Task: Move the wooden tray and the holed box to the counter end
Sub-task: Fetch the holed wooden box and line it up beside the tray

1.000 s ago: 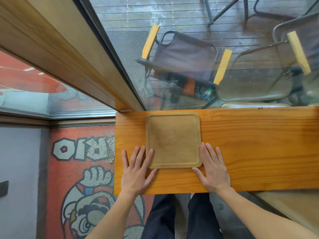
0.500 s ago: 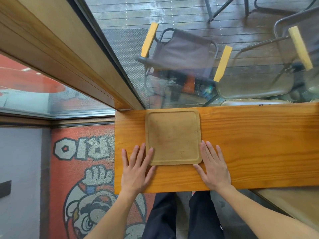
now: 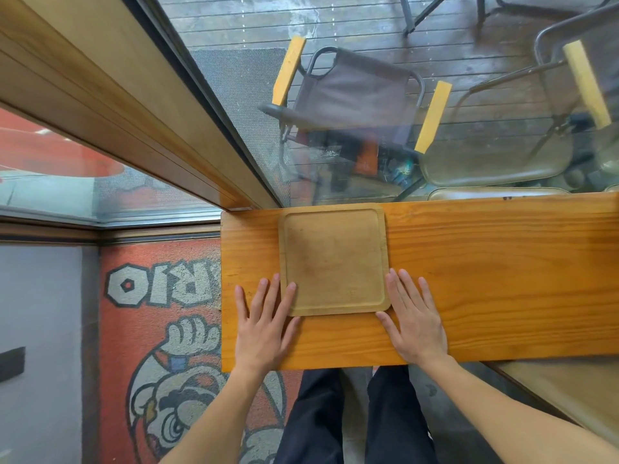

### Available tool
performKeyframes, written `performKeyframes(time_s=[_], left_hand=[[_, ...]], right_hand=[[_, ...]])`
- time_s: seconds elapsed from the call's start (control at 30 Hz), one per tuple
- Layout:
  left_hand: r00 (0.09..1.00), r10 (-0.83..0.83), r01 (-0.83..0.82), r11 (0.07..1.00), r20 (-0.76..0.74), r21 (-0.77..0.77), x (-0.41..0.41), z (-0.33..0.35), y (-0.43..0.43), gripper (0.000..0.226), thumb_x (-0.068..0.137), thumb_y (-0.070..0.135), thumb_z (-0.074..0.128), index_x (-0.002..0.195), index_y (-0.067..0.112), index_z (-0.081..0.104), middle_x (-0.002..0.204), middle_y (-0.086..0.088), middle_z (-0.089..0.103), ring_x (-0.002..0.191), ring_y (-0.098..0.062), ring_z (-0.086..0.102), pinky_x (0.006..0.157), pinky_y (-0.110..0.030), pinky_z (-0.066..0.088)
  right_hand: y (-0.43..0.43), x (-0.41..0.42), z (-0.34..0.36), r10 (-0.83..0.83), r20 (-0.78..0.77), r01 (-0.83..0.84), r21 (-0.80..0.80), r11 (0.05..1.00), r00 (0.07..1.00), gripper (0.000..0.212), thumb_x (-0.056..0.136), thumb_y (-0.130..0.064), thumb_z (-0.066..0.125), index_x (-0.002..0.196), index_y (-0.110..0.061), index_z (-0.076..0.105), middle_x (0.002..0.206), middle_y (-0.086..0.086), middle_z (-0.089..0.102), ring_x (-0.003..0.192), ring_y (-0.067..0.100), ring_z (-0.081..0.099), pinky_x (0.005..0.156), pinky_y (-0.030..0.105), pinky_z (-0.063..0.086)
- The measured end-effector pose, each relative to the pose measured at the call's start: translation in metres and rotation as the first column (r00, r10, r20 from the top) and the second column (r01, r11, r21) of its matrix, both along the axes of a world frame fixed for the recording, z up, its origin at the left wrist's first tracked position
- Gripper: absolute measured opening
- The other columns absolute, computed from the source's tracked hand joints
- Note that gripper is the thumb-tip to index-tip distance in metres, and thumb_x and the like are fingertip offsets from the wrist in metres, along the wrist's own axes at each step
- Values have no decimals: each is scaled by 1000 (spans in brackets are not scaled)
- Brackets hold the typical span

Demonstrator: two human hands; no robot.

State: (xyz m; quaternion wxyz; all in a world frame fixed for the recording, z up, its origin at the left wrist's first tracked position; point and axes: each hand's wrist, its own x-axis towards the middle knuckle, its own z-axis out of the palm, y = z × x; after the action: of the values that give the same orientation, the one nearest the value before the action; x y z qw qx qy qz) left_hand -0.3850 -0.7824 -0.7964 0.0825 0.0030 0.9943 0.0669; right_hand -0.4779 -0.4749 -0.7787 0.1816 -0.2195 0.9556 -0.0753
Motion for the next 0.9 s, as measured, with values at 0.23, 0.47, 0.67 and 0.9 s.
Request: performKeyframes(time_s=[0.23,0.47,0.67,0.9], left_hand=[[1000,2,-2,1000,-9,7,1,-1,-1,65,104,54,31,161,23,27,167,-11,30,156,-32,20,118,-74,21],[1000,6,-6,1000,-11,18,1,-2,-1,65,104,54,30,161,24,24,168,-11,28,157,-32,19,119,-73,18],[1000,8,-8,1000,-23,24,2,-4,-1,65,104,54,32,162,25,24,168,-10,29,157,-31,19,122,-71,14],[1000,7,-7,1000,-8,27,4,-9,-1,70,101,56,32,163,29,17,171,-6,23,159,-29,15,124,-68,7]], right_hand=[[0,1,-3,-11,-18,11,-21,1000,1000,73,102,-56,22,162,-21,-2,166,1,21,155,20,20,126,48,17],[1,2,-7,-6,-48,5,-20,1000,999,72,102,-55,23,162,-22,1,166,2,22,155,21,22,126,48,17],[1,3,-8,-7,-59,5,-20,1000,998,70,102,-55,22,161,-19,10,166,3,24,154,21,22,126,48,18],[5,3,-14,11,-68,-13,-29,999,998,71,101,-55,26,161,-21,8,167,3,22,156,21,20,127,49,17]])
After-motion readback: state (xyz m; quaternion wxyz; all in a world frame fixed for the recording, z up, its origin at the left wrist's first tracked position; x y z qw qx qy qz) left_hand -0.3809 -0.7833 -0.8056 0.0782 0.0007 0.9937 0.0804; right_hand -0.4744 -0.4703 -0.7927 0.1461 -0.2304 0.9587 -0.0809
